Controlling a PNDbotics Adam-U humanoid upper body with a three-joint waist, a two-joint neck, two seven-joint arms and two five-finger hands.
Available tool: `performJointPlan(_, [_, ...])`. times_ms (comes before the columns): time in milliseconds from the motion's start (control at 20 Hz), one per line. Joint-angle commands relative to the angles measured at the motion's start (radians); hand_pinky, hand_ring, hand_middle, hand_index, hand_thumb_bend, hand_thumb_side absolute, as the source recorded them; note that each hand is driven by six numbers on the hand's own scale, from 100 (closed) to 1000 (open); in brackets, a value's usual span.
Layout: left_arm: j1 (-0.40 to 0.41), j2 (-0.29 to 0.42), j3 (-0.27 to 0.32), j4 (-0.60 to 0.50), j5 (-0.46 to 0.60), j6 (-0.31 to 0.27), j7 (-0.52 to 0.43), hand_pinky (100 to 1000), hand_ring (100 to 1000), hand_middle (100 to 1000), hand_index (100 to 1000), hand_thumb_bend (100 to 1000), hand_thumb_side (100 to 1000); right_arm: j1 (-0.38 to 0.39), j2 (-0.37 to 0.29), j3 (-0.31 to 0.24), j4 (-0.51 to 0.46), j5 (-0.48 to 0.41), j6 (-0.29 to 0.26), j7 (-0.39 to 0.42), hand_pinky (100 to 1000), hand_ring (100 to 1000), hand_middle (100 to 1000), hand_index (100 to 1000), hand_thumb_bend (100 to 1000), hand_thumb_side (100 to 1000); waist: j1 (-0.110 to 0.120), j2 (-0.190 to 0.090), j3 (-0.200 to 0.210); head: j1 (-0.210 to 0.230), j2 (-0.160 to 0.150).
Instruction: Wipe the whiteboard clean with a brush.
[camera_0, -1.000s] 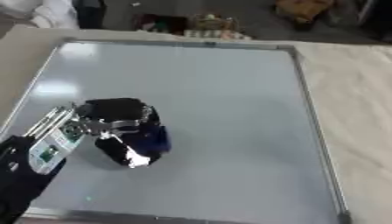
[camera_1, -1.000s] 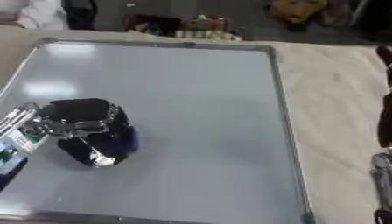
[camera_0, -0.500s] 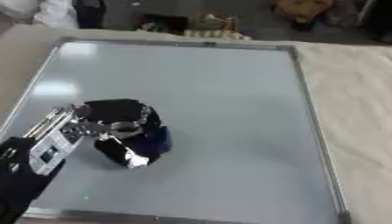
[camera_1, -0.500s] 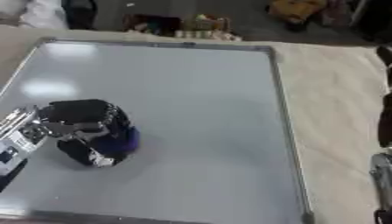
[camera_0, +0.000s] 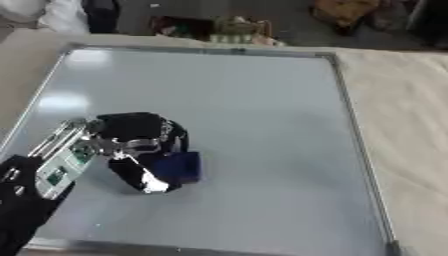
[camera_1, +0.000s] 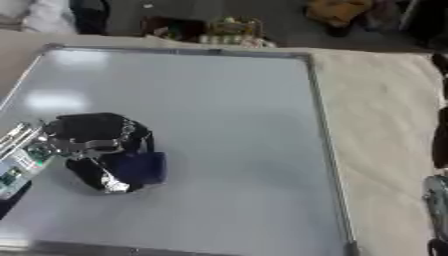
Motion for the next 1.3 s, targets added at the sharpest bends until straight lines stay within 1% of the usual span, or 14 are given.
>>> performJointPlan(50, [0.001,0.012,0.001,0.022,-0.020,-0.170,-0.188,607,698,682,100,354,595,-0.006,-0.016,-0.003,-0.014,-0.003,0.000,-0.003,920,937,680,876,204,958,-0.001,-0.018,0.001,0.000,-0.006])
performJointPlan(200, [0.002,0.011,0.005,0.019,-0.023,-0.163,-0.183,618,718,713,100,355,601,-0.006,-0.015,-0.002,-0.014,-0.003,0.000,-0.002,921,937,680,876,205,959,-0.002,-0.019,0.001,0.000,-0.007])
performJointPlan(300, [0.004,0.015,0.013,0.011,-0.026,-0.155,-0.174,639,746,750,100,379,602,-0.005,-0.014,-0.003,-0.014,-0.003,0.001,-0.002,920,936,680,876,203,958,-0.001,-0.020,0.002,-0.001,-0.007])
performJointPlan(400, [0.005,0.023,0.027,-0.012,-0.035,-0.138,-0.150,648,759,766,100,386,600,-0.004,-0.015,-0.003,-0.014,-0.003,0.001,-0.002,920,936,680,876,203,959,-0.001,-0.023,0.003,-0.001,-0.006])
performJointPlan(550, [0.006,0.038,0.049,-0.074,-0.065,-0.109,-0.092,669,779,788,100,397,599,-0.003,-0.017,-0.004,-0.014,-0.003,0.000,-0.004,919,935,681,875,201,960,0.000,-0.028,0.005,-0.003,-0.001])
performJointPlan(800, [0.032,0.072,0.084,-0.195,-0.088,-0.034,-0.009,664,770,777,100,378,613,-0.001,-0.019,-0.006,-0.014,-0.004,0.000,-0.007,918,934,681,875,195,961,0.000,-0.036,0.007,-0.009,0.005])
performJointPlan(1100, [0.076,0.111,0.139,-0.315,-0.044,0.055,0.027,653,753,755,100,352,614,-0.001,-0.019,-0.008,-0.014,-0.008,-0.001,-0.010,916,932,682,874,188,965,-0.002,-0.049,0.012,-0.016,0.009])
performJointPlan(1200, [0.098,0.122,0.164,-0.356,-0.022,0.082,0.042,645,736,730,100,328,618,-0.001,-0.019,-0.009,-0.014,-0.008,-0.002,-0.012,916,932,682,874,186,964,-0.003,-0.052,0.013,-0.018,0.011])
performJointPlan(1300, [0.126,0.127,0.202,-0.402,0.010,0.111,0.064,635,713,700,100,298,627,0.000,-0.019,-0.011,-0.014,-0.008,-0.002,-0.015,916,931,682,873,184,964,-0.004,-0.055,0.016,-0.022,0.012])
